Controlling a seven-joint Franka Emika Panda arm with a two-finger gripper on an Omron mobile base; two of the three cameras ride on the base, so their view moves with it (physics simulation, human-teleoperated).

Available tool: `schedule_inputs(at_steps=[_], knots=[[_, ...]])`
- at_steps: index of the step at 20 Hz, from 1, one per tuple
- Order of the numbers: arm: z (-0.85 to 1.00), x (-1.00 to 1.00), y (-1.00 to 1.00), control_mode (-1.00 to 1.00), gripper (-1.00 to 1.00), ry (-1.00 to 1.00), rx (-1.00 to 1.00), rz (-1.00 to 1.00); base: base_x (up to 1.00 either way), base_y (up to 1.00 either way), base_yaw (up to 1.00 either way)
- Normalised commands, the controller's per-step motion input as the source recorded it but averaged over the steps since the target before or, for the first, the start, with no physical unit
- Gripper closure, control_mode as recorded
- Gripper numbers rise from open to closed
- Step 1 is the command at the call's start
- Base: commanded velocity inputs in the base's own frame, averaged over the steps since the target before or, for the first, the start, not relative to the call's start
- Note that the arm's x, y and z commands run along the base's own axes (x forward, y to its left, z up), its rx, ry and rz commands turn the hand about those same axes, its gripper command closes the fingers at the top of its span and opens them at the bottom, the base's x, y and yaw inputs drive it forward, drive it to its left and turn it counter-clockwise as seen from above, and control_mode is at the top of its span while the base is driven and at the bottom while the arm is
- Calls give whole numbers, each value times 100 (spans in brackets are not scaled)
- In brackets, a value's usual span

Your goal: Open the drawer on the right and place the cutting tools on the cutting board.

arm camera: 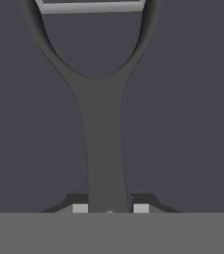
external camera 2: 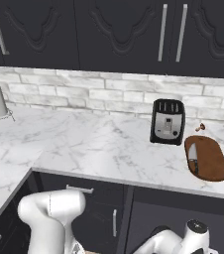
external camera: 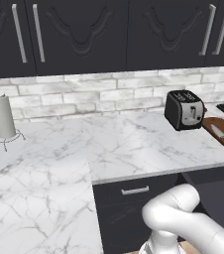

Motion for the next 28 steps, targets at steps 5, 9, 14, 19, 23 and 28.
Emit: schedule_inputs(at_steps=[5, 9, 14, 19, 23, 28], knots=[[100, -4, 38, -100, 100, -2, 0, 0, 0, 0, 0], [100, 0, 55, -100, 100, -1, 0, 0, 0, 0, 0], [100, 6, 55, -100, 100, -4, 0, 0, 0, 0, 0], [100, 30, 50, -100, 100, -9, 0, 0, 0, 0, 0], [84, 59, 38, -100, 100, -9, 0, 0, 0, 0, 0], [62, 93, 27, -100, 100, -4, 0, 0, 0, 0, 0]])
